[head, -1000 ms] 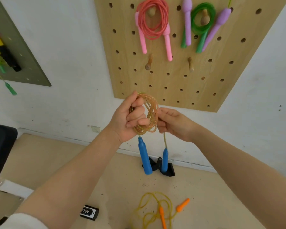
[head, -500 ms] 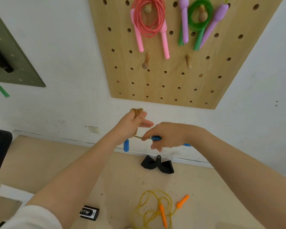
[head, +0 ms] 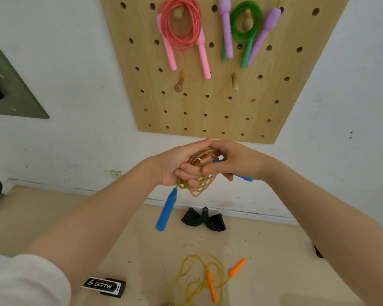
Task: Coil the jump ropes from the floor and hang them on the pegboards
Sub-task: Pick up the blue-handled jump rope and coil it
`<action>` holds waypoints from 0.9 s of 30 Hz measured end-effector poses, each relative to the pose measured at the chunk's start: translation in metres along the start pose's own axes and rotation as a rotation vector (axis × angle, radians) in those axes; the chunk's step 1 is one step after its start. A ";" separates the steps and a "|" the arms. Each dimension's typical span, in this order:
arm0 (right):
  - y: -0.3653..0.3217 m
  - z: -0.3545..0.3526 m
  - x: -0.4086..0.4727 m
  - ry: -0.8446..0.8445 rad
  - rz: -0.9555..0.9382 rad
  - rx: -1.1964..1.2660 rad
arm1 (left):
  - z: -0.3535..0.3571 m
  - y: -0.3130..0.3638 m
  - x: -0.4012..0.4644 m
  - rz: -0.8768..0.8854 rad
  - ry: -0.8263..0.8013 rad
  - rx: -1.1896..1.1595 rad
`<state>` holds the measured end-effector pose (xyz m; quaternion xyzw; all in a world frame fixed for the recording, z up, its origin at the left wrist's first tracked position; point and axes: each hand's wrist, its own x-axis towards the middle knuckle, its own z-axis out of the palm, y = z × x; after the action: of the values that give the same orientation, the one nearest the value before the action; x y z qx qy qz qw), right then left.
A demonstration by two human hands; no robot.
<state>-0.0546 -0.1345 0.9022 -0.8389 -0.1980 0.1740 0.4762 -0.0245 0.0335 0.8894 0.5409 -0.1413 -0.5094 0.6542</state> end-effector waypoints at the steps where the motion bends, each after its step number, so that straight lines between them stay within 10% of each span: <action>1: 0.002 0.000 -0.002 0.009 0.007 0.027 | 0.001 0.004 0.002 -0.028 0.011 0.034; 10: 0.030 -0.006 -0.013 0.280 0.209 0.053 | 0.038 0.008 0.039 0.124 0.783 0.438; 17: 0.038 -0.029 -0.036 0.382 0.220 0.401 | 0.049 -0.018 0.042 0.435 0.502 0.132; 21: 0.042 -0.022 -0.036 0.384 0.259 0.491 | 0.057 -0.033 0.049 0.496 0.633 0.213; 27: 0.040 -0.022 -0.032 0.377 0.255 -0.473 | 0.040 -0.021 0.052 0.394 0.867 0.488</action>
<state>-0.0648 -0.1848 0.8815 -0.9617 -0.0349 0.0231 0.2707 -0.0421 -0.0298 0.8674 0.8012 -0.0714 -0.0590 0.5912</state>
